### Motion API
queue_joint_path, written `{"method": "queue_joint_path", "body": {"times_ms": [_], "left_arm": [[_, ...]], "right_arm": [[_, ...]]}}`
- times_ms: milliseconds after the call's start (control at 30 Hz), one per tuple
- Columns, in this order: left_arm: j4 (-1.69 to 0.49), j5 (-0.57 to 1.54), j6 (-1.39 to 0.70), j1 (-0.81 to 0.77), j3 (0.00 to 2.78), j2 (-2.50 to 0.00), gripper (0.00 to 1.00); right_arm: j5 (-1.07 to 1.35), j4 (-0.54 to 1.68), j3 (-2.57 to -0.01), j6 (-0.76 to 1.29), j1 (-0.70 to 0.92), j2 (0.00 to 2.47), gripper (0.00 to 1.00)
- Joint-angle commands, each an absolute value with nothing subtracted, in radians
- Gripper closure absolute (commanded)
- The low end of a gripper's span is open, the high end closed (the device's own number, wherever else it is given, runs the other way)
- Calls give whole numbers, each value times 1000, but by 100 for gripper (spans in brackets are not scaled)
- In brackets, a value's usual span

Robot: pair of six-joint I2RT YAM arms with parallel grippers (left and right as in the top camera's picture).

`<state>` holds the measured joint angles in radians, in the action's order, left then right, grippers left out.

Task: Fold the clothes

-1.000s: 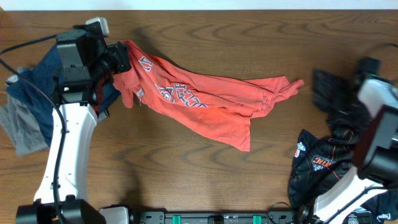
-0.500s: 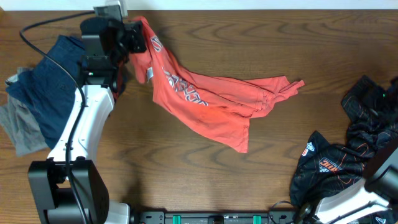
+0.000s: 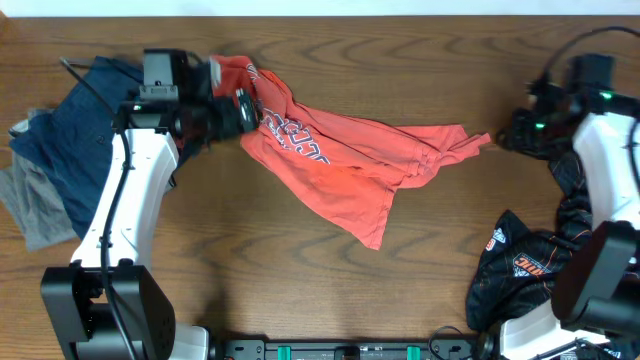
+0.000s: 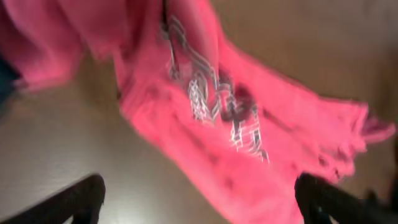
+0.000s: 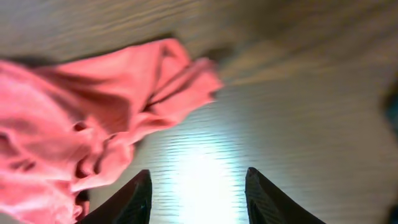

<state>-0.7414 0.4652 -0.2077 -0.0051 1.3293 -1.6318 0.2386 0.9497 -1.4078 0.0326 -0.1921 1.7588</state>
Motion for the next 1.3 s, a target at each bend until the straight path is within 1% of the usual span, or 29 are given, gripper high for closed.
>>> {"method": "queue_joint_path", "body": {"times_ms": [0, 100, 267, 367, 467, 567, 633, 800, 1000, 1067, 1100, 1133, 1200, 1267], "left_arm": [[-861, 570, -204, -31, 1329, -1633, 2], [-939, 569, -237, -75, 1306, -1633, 2], [-897, 557, -313, -179, 1211, -1636, 2], [-804, 525, -407, -248, 1126, -1647, 2], [-655, 519, -509, -303, 1028, -1649, 2], [-472, 476, -548, -360, 937, -1650, 2], [-396, 424, -574, -394, 895, -1650, 0], [-340, 262, -657, -476, 844, -1661, 3], [-220, 253, -729, -537, 836, -1744, 4], [-188, 253, -748, -542, 836, -1762, 12], [-179, 253, -761, -543, 836, -1766, 18], [-176, 254, -777, -542, 836, -1767, 27], [-170, 254, -788, -542, 837, -1766, 40], [-153, 242, -785, -539, 837, -1766, 55]], "right_arm": [[240, 954, -1408, 6, -143, 1758, 52], [239, 962, -1407, 7, -114, 1758, 52], [239, 998, -1407, 14, -104, 1758, 52], [239, 1019, -1407, 14, -104, 1758, 53], [236, 1036, -1407, 14, -104, 1758, 53], [236, 1037, -1407, 14, -104, 1758, 53], [236, 1037, -1407, 14, -104, 1758, 53], [236, 1041, -1407, 14, -104, 1758, 53], [236, 1048, -1407, 14, -104, 1758, 53], [236, 1052, -1407, 14, -104, 1758, 53], [236, 1053, -1407, 14, -104, 1758, 53], [236, 1053, -1407, 14, -104, 1758, 53], [236, 1052, -1407, 14, -104, 1758, 53], [236, 1051, -1407, 14, -104, 1758, 53]]}}
